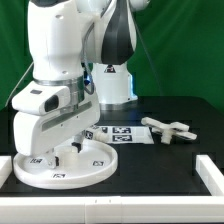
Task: Assemble round table
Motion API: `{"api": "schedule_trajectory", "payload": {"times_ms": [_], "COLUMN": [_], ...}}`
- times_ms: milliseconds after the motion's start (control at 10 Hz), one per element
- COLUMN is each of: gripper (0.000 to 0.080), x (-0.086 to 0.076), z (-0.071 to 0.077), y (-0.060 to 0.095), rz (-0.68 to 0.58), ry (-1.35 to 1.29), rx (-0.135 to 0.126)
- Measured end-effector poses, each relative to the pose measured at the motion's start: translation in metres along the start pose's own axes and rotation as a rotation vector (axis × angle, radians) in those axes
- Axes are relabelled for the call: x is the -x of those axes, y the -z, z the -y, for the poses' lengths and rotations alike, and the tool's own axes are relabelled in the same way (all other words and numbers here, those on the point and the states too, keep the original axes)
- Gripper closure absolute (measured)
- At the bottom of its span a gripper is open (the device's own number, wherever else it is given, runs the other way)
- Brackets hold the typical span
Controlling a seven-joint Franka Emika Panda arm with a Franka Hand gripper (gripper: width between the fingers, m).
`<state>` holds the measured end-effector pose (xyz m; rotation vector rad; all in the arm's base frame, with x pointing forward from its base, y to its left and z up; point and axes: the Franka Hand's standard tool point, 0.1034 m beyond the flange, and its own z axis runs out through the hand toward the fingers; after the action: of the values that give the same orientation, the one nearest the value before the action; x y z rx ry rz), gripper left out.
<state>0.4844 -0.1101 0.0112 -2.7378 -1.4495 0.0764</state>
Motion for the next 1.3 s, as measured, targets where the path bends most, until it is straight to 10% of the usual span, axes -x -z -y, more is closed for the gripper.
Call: {"api": "schedule_trajectory", "payload": {"times_ms": [400,900,1300], "gripper": [0.0393,0.0393,0.0393], "x": [-0.001,-0.096,-0.096], "z": [-0.001,-0.001,0.003], "y": [0.0,0.004,0.002], "rz": [-0.001,-0.044,-0.04], "ry": [0.0,-0.108,-0.107], "rx": [0.002,0.032,0.035]}}
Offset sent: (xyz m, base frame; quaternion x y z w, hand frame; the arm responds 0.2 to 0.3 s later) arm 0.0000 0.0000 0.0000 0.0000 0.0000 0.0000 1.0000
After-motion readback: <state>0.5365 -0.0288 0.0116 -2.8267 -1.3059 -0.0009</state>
